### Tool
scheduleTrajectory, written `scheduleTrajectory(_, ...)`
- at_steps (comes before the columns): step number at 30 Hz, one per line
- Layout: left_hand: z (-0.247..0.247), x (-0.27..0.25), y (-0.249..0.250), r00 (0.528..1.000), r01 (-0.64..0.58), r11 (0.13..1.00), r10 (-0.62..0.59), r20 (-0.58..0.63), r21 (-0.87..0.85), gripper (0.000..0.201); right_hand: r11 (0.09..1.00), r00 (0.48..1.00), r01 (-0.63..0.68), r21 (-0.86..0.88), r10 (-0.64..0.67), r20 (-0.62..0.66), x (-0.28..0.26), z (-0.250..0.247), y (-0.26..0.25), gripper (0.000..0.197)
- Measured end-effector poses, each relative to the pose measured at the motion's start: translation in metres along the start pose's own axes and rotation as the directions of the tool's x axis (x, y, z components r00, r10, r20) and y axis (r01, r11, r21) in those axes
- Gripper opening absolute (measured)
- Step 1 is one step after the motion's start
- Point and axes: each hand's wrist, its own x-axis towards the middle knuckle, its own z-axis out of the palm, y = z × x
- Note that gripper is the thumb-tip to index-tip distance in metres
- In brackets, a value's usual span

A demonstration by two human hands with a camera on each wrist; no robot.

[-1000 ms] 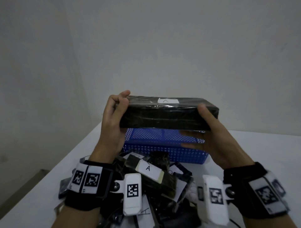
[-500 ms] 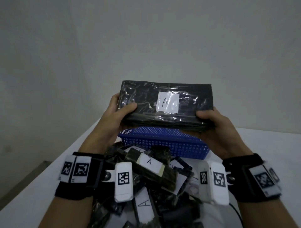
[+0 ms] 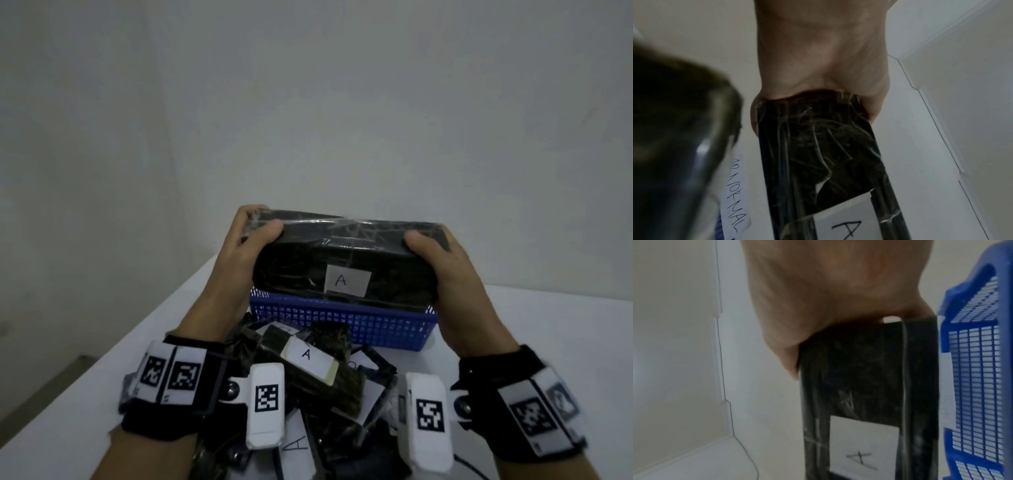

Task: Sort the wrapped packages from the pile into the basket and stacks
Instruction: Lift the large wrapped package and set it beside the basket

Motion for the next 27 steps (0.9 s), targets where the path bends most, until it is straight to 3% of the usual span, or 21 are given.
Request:
scheduleTrajectory(2, -0.002, 0.001, -0.004, 0.999, -0.012, 1.000, 0.011, 0.033, 0.019, 0.016, 0.999, 0.997, 0.040, 0.007, -0.040, -0.070, 0.002, 0.001, 0.003, 0.003)
scheduleTrajectory(6, -0.009, -0.002, 0.005, 0.980, 0.058, 0.996, -0.070, 0.186, 0.069, 0.033, 0.997, 0.993, 0.027, 0.078, -0.018, -0.120, 0.007, -0.005, -0.003, 0.007)
scheduleTrajectory(9, -0.022, -0.006, 0.019, 0.933, 0.168, 0.984, -0.176, 0.314, 0.053, 0.071, 0.984, 0.973, -0.074, 0.161, 0.106, -0.203, 0.010, -0.018, -0.008, 0.035)
scheduleTrajectory(12, -0.021, -0.008, 0.021, 0.898, 0.155, 0.975, -0.207, 0.389, 0.160, 0.074, 0.976, 0.940, -0.181, 0.119, 0.207, -0.272, 0.010, -0.028, -0.007, 0.065)
scheduleTrajectory(17, -0.010, -0.012, 0.022, 0.874, 0.174, 0.983, -0.180, 0.452, 0.056, 0.080, 0.980, 0.942, -0.189, 0.056, 0.198, -0.273, 0.004, -0.022, -0.009, 0.058)
scheduleTrajectory(20, -0.008, -0.011, 0.023, 0.912, 0.137, 0.990, -0.137, 0.385, 0.030, 0.079, 0.982, 0.974, -0.138, -0.131, 0.110, -0.199, -0.001, -0.016, -0.012, 0.054)
scheduleTrajectory(23, 0.007, -0.012, 0.024, 0.956, 0.083, 0.994, -0.099, 0.275, 0.070, 0.057, 0.923, 0.992, -0.075, -0.377, 0.032, -0.120, -0.006, -0.004, -0.014, 0.104)
scheduleTrajectory(25, 0.018, -0.014, 0.022, 0.968, 0.045, 0.993, -0.070, 0.242, 0.109, 0.055, 0.886, 0.998, 0.069, -0.459, -0.057, 0.040, -0.013, 0.012, -0.015, 0.115)
scheduleTrajectory(27, 0.027, -0.017, 0.018, 0.966, 0.011, 0.989, -0.047, 0.254, 0.144, 0.051, 0.863, 0.970, 0.192, -0.467, -0.096, 0.221, -0.018, 0.025, -0.010, 0.115)
